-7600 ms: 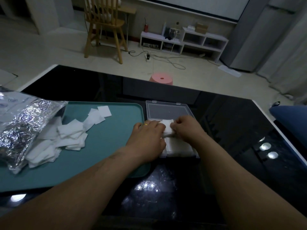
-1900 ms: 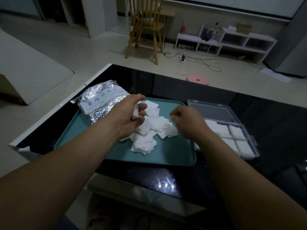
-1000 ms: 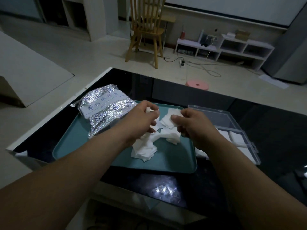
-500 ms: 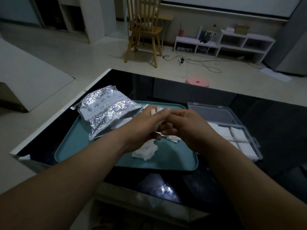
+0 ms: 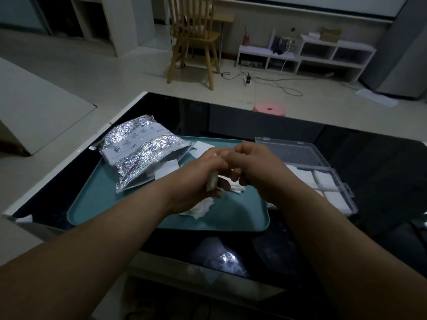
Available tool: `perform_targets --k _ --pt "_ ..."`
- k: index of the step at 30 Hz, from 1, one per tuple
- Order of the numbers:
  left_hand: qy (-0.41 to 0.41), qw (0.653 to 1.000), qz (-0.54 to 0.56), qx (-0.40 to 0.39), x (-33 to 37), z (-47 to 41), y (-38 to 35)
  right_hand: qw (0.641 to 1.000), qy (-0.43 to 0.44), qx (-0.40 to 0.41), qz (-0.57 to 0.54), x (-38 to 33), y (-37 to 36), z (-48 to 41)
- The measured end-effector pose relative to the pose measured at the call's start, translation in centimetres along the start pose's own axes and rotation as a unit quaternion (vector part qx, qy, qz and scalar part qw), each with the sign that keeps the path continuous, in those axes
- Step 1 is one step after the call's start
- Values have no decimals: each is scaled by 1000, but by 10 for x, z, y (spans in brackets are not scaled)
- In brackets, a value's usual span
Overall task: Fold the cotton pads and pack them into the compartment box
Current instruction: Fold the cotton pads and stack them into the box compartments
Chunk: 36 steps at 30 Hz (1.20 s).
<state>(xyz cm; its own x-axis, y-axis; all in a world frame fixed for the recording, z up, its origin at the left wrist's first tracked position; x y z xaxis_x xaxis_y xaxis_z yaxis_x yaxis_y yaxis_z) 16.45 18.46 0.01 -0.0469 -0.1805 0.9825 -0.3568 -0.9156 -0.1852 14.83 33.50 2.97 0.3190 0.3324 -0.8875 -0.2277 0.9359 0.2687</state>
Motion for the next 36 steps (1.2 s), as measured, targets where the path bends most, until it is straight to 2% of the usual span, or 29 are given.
perform_targets --k 2,4,7,9,11,16,21,26,32,36 --pt "19 992 118 37 0 -2 5 1000 23 -1 -6 -1 2 1" --pt "30 979 190 73 0 -2 9 997 65 3 36 -1 4 4" --pt "38 966 229 112 1 -3 11 971 156 6 180 -2 -2 12" --pt "41 967 230 97 1 -3 11 941 225 -1 251 -1 -12 14" --pt "50 973 214 72 1 0 11 930 251 1 269 1 -19 13" --pt "93 954 286 7 5 6 13 949 202 -24 242 3 -10 10" --pt "65 956 283 52 4 4 13 970 160 -60 172 0 -2 11" --pt "44 960 273 35 4 5 13 970 155 -33 183 2 -3 9" --pt "44 947 318 -16 4 6 15 970 140 -37 197 0 0 9" --pt "37 953 297 -39 5 6 17 974 129 -48 178 -3 2 14"
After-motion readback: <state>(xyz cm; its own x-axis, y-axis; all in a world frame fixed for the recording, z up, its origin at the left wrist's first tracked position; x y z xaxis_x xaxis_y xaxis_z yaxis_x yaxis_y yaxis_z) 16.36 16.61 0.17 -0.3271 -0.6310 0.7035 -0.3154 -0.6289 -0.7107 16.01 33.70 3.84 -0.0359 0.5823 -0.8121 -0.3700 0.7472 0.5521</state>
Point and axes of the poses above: each hand's wrist, its own z-axis away from the middle knuckle, its own y-axis out of the back of the hand, x = y × z, the point moved 2 cm from there along -z, towards the middle knuckle, and after that the axes turned 14 degrees about -y, right-handed, at the moved point
